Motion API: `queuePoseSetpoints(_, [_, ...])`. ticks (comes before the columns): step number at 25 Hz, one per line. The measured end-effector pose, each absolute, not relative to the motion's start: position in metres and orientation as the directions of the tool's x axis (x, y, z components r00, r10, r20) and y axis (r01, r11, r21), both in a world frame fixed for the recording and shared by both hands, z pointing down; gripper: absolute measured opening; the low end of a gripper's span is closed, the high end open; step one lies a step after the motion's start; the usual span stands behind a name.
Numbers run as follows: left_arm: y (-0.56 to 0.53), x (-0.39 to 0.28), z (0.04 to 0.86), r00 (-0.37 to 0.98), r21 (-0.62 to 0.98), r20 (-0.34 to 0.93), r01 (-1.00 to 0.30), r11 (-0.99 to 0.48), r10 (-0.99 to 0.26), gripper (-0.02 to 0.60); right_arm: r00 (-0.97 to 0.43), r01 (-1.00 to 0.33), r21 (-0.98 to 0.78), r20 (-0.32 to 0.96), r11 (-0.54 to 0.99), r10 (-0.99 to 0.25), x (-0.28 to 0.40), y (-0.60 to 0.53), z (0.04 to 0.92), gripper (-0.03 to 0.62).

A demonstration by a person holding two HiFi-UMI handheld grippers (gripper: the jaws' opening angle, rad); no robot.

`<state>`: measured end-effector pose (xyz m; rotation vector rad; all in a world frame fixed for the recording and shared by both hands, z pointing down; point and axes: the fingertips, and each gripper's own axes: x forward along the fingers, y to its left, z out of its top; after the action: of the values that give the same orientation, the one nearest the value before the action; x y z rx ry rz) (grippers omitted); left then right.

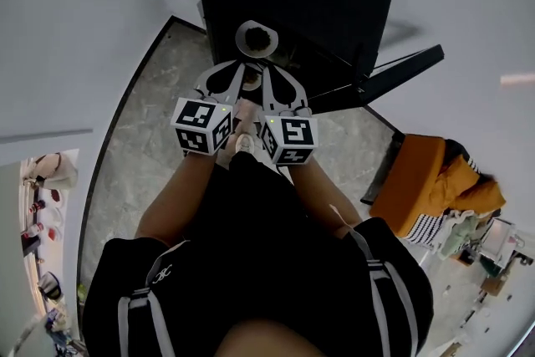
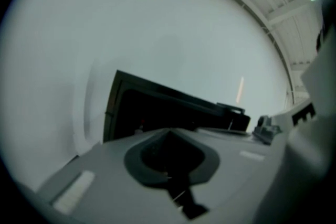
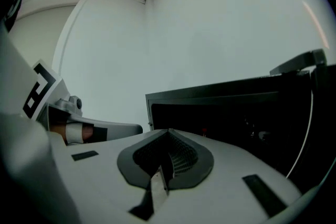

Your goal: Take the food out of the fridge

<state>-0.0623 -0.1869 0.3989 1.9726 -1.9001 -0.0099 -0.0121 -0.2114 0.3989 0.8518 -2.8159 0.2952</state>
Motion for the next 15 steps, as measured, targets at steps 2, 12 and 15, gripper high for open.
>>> queuePoseSetpoints(2, [-0.186, -0.065, 0.417, 0.082, 0.320, 0.299, -0.947, 0.019, -0.951, 0.002, -0.822, -0.554, -0.144, 0.251, 0.820, -0.511, -0.016, -0.214, 0.409, 0.000])
queuePoseSetpoints(12, [-0.169, -0.079, 0.510, 0.128, 0.465, 0.394, -0.882, 0.077, -0.910, 0.003, -0.826, -0.537, -0.167, 0.307, 0.827, -0.473, -0.036, -0.214, 0.466, 0.000])
queuePoseSetpoints(15, [-0.162, -0.083, 0.555, 0.174, 0.611, 0.370, -0.786, 0.098, -0.912, 0.003, -0.819, -0.543, -0.150, 0.314, 0.826, -0.481, -0.040, -0.209, 0.493, 0.000])
